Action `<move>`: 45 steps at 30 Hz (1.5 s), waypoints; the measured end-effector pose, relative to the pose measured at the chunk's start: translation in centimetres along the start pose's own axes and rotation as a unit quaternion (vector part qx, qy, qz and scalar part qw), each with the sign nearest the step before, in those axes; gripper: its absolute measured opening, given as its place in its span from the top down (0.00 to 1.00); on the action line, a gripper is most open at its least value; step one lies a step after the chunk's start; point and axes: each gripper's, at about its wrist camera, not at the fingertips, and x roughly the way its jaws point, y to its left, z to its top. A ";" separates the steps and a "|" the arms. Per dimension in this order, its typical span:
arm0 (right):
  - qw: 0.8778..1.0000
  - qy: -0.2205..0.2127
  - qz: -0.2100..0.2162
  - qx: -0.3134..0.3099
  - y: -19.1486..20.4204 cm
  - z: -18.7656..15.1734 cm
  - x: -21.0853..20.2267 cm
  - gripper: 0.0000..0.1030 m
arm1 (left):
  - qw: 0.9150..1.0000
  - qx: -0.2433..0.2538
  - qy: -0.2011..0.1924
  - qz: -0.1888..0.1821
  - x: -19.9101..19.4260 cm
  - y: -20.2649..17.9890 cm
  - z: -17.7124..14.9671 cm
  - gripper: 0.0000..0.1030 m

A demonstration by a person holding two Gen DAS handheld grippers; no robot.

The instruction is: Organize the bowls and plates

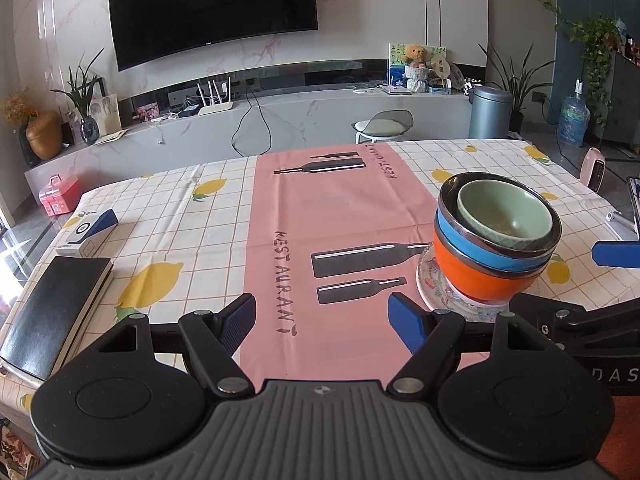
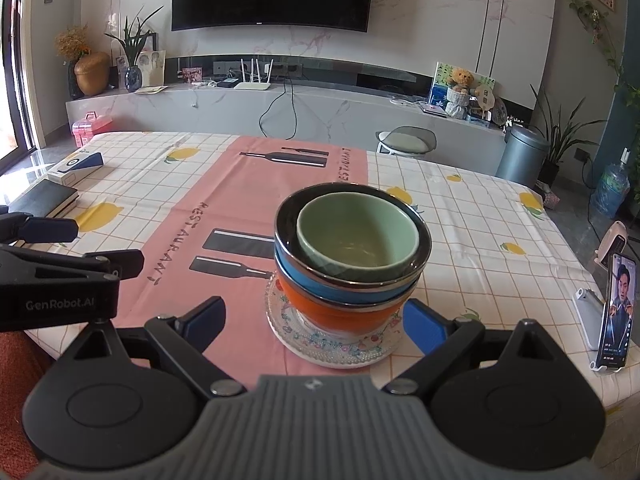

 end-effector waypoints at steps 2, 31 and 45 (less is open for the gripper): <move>1.000 -0.001 0.000 0.000 0.0 0.0 0.0 0.09 | 1.000 0.000 0.000 0.000 0.0 0.0 0.0 0.14; 1.000 0.007 0.008 0.001 0.1 -0.1 0.4 0.09 | 1.000 0.001 0.006 -0.003 0.1 -0.1 -0.2 0.14; 1.000 0.011 0.010 0.002 0.0 -0.3 0.6 0.09 | 1.000 -0.003 0.009 -0.003 0.2 0.0 -0.4 0.15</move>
